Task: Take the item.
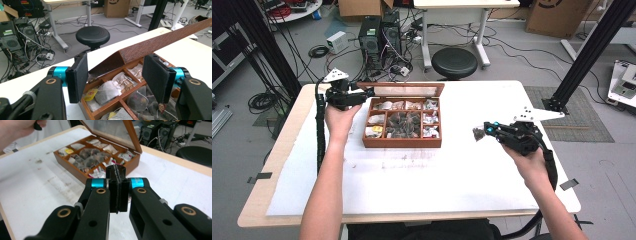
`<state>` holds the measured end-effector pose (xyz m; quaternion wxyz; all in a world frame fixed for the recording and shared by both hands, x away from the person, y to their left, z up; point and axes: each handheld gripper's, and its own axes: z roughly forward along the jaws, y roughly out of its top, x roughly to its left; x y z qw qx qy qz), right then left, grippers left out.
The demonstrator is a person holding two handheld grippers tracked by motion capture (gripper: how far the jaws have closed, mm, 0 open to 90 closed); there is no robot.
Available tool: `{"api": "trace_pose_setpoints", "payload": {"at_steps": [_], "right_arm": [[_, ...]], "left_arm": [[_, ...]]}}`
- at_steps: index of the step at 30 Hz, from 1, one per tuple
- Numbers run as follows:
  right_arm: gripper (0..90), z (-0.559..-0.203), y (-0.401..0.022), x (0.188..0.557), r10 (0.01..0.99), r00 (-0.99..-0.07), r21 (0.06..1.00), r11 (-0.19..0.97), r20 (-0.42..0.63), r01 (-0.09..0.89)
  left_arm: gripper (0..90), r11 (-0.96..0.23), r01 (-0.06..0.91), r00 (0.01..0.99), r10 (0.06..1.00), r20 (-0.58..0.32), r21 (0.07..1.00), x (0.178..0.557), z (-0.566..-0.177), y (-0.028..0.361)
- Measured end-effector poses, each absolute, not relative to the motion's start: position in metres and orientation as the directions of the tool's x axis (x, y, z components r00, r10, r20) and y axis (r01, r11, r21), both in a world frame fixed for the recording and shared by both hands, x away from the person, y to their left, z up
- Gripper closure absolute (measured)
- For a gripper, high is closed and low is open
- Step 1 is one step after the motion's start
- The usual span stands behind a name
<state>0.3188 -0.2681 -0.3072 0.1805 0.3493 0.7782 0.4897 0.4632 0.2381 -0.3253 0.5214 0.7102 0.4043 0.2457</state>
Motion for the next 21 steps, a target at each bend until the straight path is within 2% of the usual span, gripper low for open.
{"api": "trace_pose_setpoints", "payload": {"at_steps": [9, 21], "right_arm": [[90.0, -0.323, -0.282, 0.311, 0.729, -0.679, 0.881, 0.268, 0.078, 0.389], [90.0, -0.341, -0.280, 0.311, 0.725, -0.682, 0.871, 0.275, 0.090, 0.407]], "left_arm": [[38.0, -0.133, 0.318, 0.553, 0.830, -0.070, 0.939, 0.463, -0.325, 0.238], [38.0, -0.139, 0.321, 0.554, 0.830, -0.067, 0.937, 0.463, -0.325, 0.238]]}}
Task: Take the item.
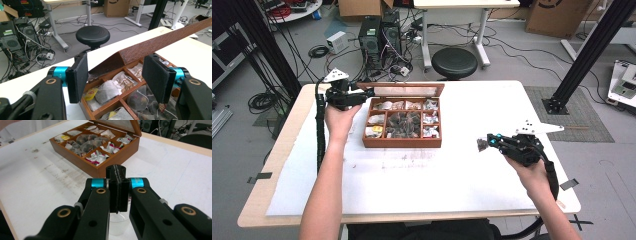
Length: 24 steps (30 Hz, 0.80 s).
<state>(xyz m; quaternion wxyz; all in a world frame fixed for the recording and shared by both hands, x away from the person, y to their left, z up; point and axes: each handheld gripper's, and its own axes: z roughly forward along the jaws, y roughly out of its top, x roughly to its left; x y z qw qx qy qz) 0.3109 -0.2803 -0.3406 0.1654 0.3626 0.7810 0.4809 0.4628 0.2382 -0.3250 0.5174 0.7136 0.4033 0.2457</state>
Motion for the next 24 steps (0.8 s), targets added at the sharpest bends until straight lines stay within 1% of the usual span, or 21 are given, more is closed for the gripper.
{"api": "trace_pose_setpoints", "payload": {"at_steps": [24], "right_arm": [[90.0, -0.369, -0.274, 0.317, 0.735, -0.669, 0.838, 0.294, 0.109, 0.459]], "left_arm": [[38.1, -0.152, 0.322, 0.559, 0.827, -0.059, 0.934, 0.463, -0.325, 0.238]]}}
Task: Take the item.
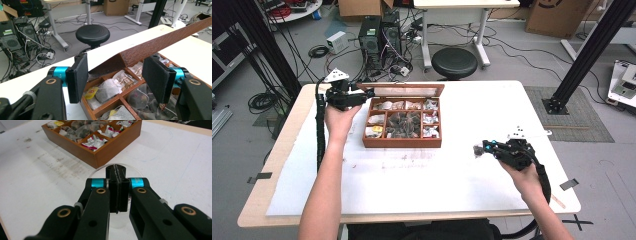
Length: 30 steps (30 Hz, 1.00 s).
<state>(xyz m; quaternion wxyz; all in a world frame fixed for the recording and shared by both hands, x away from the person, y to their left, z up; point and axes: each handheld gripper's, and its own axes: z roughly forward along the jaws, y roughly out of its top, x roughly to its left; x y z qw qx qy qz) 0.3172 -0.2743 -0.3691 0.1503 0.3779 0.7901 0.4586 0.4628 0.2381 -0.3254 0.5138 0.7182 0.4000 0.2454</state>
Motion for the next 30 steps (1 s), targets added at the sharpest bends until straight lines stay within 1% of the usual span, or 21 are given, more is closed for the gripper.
{"api": "trace_pose_setpoints", "payload": {"at_steps": [21, 27, 30], "right_arm": [[90.0, -0.3774, -0.2709, 0.3194, 0.733, -0.671, 0.824, 0.306, 0.116, 0.477], [85.2, -0.3768, -0.2710, 0.3194, 0.738, -0.665, 0.826, 0.301, 0.116, 0.477], [79.3, -0.3753, -0.2718, 0.3188, 0.745, -0.658, 0.831, 0.293, 0.112, 0.473]], "left_arm": [[38.0, -0.145, 0.323, 0.560, 0.826, -0.065, 0.935, 0.4631, -0.3260, 0.2385], [38.0, -0.147, 0.324, 0.560, 0.826, -0.063, 0.935, 0.4629, -0.3261, 0.2385], [38.0, -0.146, 0.323, 0.559, 0.826, -0.065, 0.935, 0.4629, -0.3262, 0.2385]]}}
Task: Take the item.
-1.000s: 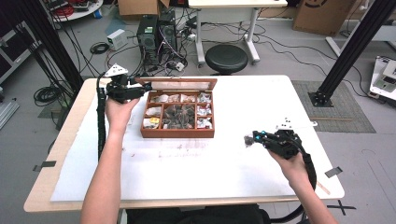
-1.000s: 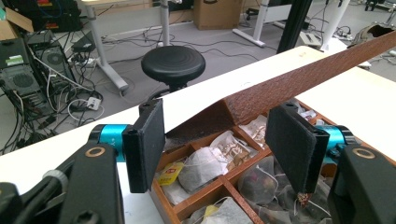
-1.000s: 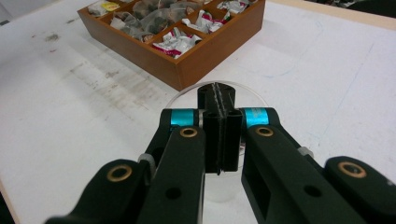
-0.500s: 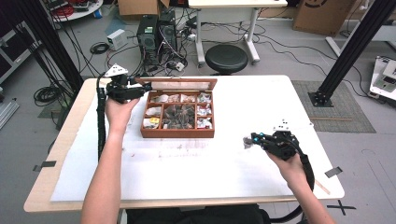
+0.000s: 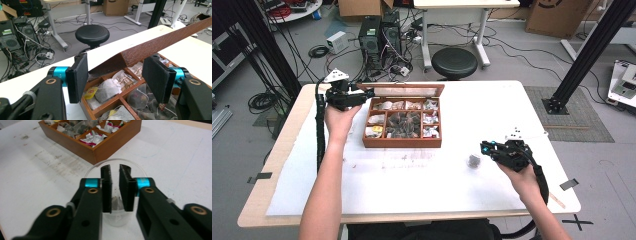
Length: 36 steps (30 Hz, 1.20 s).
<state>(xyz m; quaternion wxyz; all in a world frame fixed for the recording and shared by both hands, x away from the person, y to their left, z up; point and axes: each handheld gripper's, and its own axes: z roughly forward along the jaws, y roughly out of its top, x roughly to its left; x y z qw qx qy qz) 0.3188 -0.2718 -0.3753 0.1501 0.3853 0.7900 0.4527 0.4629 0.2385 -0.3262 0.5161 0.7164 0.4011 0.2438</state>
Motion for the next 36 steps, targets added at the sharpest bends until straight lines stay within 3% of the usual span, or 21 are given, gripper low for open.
{"api": "trace_pose_setpoints", "payload": {"at_steps": [4, 15, 22, 36], "right_arm": [[70.9, -0.372, -0.273, 0.319, 0.752, -0.650, 0.840, 0.280, 0.110, 0.466], [61.5, -0.360, -0.278, 0.320, 0.758, -0.645, 0.860, 0.260, 0.099, 0.438], [49.5, -0.346, -0.283, 0.322, 0.772, -0.630, 0.879, 0.238, 0.086, 0.412], [38.6, -0.320, -0.288, 0.332, 0.795, -0.602, 0.907, 0.200, 0.071, 0.371]], "left_arm": [[38.0, -0.148, 0.323, 0.561, 0.825, -0.064, 0.935, 0.463, -0.326, 0.239], [37.8, -0.146, 0.324, 0.565, 0.823, -0.068, 0.935, 0.463, -0.327, 0.239], [37.4, -0.135, 0.320, 0.563, 0.823, -0.074, 0.938, 0.462, -0.329, 0.240], [37.3, -0.134, 0.317, 0.565, 0.822, -0.074, 0.939, 0.461, -0.330, 0.240]]}}
